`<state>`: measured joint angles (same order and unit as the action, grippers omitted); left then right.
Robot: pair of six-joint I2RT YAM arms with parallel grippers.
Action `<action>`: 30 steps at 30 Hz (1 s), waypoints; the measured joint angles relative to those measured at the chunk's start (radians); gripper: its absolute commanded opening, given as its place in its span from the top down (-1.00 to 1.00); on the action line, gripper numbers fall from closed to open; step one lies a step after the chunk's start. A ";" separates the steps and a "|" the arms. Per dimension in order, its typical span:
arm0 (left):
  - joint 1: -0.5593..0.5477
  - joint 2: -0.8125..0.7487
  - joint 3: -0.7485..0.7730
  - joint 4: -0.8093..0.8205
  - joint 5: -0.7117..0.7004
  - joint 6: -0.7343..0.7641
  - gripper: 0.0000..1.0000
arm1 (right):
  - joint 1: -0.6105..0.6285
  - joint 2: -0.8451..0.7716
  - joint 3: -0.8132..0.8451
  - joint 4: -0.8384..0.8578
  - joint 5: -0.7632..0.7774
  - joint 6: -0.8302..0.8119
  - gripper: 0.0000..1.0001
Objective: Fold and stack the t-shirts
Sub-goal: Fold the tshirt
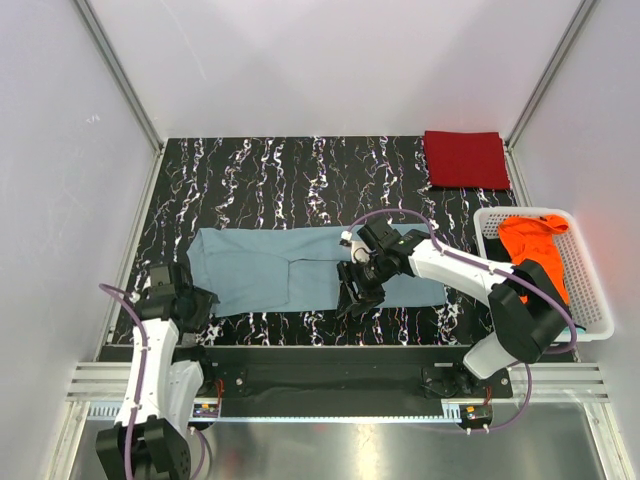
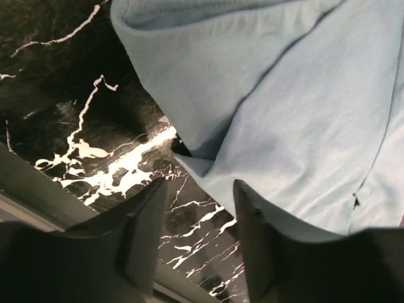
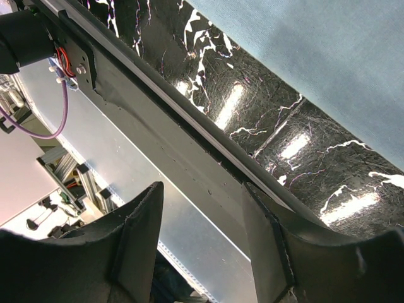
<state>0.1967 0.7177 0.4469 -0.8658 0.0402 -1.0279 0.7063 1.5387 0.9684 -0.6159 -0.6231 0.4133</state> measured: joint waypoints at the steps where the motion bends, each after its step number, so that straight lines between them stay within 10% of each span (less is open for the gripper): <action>1: 0.000 -0.006 0.000 -0.007 -0.003 -0.002 -0.05 | 0.000 0.000 0.000 0.000 0.000 0.000 -0.19; 6: 0.000 0.001 0.001 -0.024 -0.005 0.010 0.66 | 0.000 0.018 0.002 0.004 -0.011 -0.001 -0.19; 16: -0.014 0.136 0.001 -0.007 0.005 0.067 0.29 | 0.000 0.041 0.002 0.022 -0.025 0.000 -0.19; 30: -0.014 0.238 0.002 0.087 -0.019 0.072 0.38 | 0.000 0.041 0.002 0.023 -0.025 0.001 -0.19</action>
<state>0.1822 0.9558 0.4484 -0.7784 0.0212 -0.9554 0.7063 1.5799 0.9703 -0.5934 -0.6479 0.4141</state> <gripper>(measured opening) 0.312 0.593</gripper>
